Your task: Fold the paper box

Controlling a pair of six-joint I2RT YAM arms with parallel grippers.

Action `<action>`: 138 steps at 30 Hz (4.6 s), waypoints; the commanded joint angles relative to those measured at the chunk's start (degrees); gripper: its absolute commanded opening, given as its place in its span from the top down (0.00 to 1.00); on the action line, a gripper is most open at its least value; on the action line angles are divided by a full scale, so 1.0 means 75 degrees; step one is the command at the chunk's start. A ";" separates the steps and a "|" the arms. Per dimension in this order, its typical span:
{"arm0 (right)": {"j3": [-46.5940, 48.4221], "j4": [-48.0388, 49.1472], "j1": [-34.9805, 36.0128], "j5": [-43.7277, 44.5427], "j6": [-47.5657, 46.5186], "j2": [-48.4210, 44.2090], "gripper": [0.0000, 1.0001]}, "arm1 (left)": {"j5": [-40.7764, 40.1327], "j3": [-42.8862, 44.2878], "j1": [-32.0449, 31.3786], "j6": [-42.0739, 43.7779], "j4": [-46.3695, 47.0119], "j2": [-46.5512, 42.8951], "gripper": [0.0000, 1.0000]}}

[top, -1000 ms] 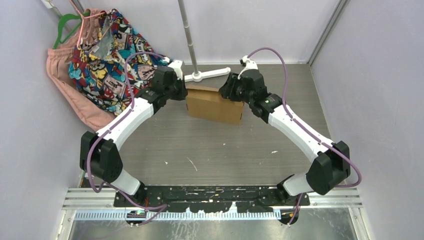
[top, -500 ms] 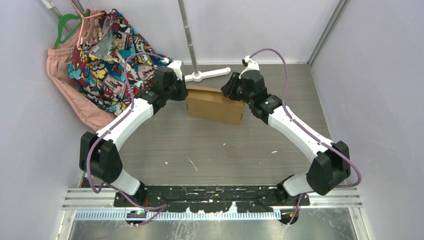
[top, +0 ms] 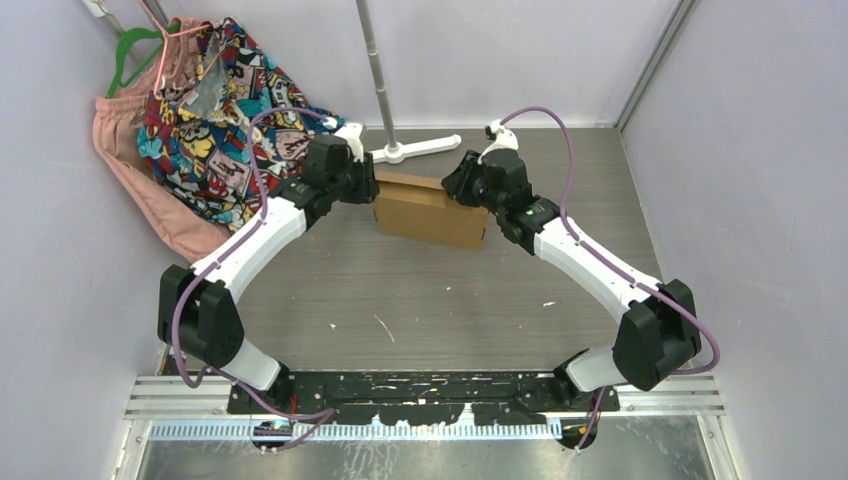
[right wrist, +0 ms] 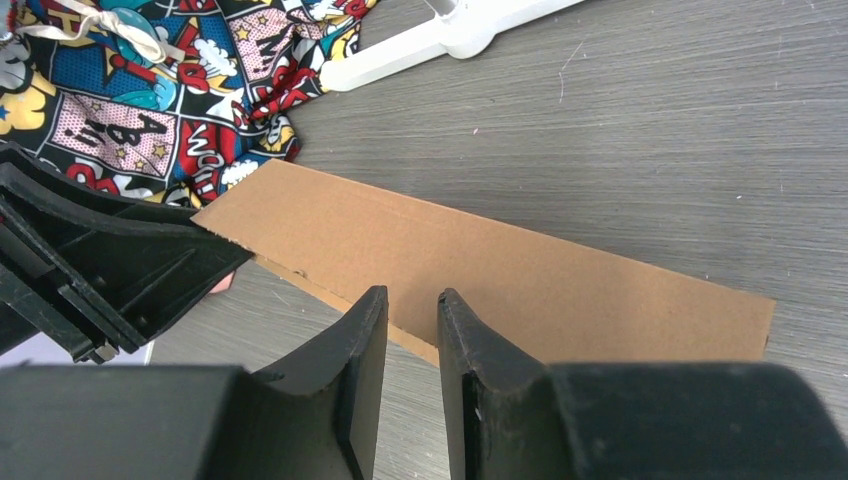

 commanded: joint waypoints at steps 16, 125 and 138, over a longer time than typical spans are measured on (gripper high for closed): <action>-0.0387 0.0298 0.0032 0.0248 0.0052 0.0217 0.69 | 0.0585 0.0514 -0.0058 0.0019 -0.1383 -0.0465 0.57; -0.2659 -0.0420 -0.0826 0.0133 -0.0126 -0.1935 0.71 | 0.0546 -0.1274 -0.0046 -0.0786 0.1156 0.0117 0.91; 0.1282 -0.2797 -0.1049 0.0001 -0.1218 -0.1002 0.86 | 0.0607 -0.1188 -0.0045 -0.0803 0.1014 -0.0028 0.91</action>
